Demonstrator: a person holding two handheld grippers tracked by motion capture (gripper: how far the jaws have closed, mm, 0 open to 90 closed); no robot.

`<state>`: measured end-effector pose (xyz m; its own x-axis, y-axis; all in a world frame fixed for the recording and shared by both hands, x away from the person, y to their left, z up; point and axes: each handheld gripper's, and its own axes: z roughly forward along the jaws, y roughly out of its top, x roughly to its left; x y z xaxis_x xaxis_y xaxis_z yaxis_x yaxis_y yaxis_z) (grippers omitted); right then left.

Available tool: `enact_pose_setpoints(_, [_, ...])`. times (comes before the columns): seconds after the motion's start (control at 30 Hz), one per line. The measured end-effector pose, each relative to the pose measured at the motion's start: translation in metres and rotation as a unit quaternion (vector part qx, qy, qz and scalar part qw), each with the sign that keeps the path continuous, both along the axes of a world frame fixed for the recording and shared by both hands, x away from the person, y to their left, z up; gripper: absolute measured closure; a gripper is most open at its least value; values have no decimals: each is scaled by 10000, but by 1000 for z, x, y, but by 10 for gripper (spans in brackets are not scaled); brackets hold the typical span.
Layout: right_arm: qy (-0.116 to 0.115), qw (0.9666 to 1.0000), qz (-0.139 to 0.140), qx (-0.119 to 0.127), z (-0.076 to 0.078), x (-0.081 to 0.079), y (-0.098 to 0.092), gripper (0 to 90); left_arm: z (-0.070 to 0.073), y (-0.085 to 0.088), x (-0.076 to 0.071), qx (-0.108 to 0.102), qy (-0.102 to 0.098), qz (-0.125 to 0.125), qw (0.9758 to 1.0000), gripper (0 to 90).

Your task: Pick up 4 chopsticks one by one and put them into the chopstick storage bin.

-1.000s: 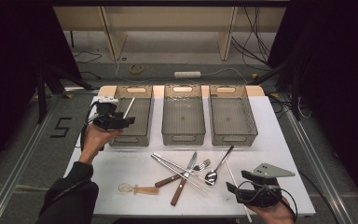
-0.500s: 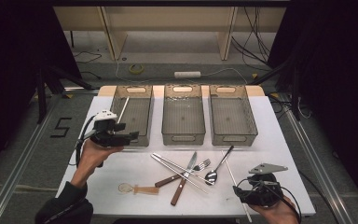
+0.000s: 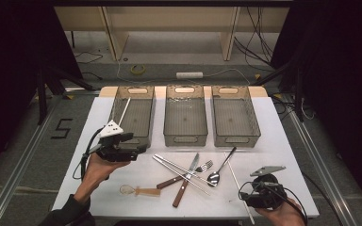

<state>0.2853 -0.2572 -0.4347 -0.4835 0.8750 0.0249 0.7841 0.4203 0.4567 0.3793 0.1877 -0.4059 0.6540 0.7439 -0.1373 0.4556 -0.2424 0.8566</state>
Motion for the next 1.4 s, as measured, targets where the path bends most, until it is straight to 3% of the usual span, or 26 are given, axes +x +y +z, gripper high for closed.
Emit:
enact_pose_setpoints(0.2, [292, 9994, 108, -136, -5, 2, 6, 554, -2, -2, -13, -64, -109, -30, 9999, 238])
enact_pose_setpoints(0.47, [517, 9981, 156, -302, -12, 4, 10, 635, -6, -7, -27, -79, -203, -122, 9997, 238])
enact_pose_setpoints(1.03, [663, 9954, 136, -679, -22, 7, 19, 752, -16, -7, -47, -58, -215, -223, 9995, 235])
enact_pose_setpoints(1.4, [735, 9956, -84, -581, -22, 10, 16, 841, -17, -9, -53, -14, -253, -340, 9991, 235])
